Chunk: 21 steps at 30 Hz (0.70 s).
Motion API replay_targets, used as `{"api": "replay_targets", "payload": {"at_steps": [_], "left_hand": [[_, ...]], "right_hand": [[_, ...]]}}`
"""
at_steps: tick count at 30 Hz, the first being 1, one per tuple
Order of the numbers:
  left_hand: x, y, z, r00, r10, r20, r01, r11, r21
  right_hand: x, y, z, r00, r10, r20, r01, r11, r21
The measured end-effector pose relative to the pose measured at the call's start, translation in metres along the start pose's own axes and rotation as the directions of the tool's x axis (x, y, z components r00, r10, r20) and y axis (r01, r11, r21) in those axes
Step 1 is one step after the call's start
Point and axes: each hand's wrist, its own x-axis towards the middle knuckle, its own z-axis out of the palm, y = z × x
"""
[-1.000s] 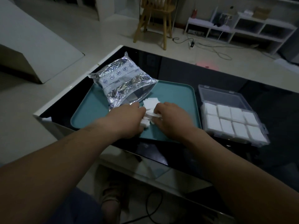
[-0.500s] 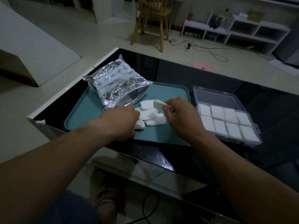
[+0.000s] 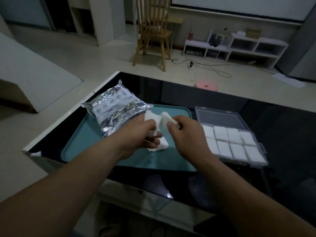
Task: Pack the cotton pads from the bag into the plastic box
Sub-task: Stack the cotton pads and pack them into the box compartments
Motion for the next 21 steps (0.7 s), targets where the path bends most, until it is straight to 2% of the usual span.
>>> {"api": "replay_targets", "payload": {"at_steps": [3, 5, 9, 12, 15, 17, 21], "left_hand": [[0.015, -0.007, 0.03, 0.997, 0.003, 0.078, 0.01, 0.988, -0.156], [0.022, -0.008, 0.043, 0.999, -0.002, 0.049, 0.012, 0.977, -0.211], [0.022, -0.006, 0.057, 0.999, 0.028, -0.035, -0.035, 0.98, -0.198], [0.027, -0.014, 0.063, 0.998, 0.009, -0.055, -0.022, 0.968, -0.249], [0.029, -0.018, 0.061, 0.992, -0.113, 0.055, 0.125, 0.942, -0.311], [0.03, -0.018, 0.06, 0.973, -0.15, 0.175, 0.199, 0.93, -0.31], [0.024, -0.019, 0.061, 0.908, -0.183, 0.376, 0.315, 0.891, -0.327]], "right_hand": [[-0.006, -0.001, 0.007, 0.998, -0.042, -0.051, 0.04, 0.998, -0.039], [-0.009, 0.001, 0.007, 0.997, -0.047, -0.057, 0.042, 0.997, -0.071], [-0.013, 0.007, -0.008, 0.995, -0.013, -0.1, 0.005, 0.997, -0.071], [-0.017, 0.011, -0.016, 0.993, -0.098, -0.066, 0.087, 0.984, -0.155], [-0.022, 0.015, -0.018, 0.963, -0.267, 0.032, 0.268, 0.946, -0.184], [-0.025, 0.023, -0.022, 0.944, -0.316, 0.094, 0.328, 0.931, -0.163], [-0.029, 0.032, -0.033, 0.962, -0.156, 0.225, 0.149, 0.988, 0.047]]}}
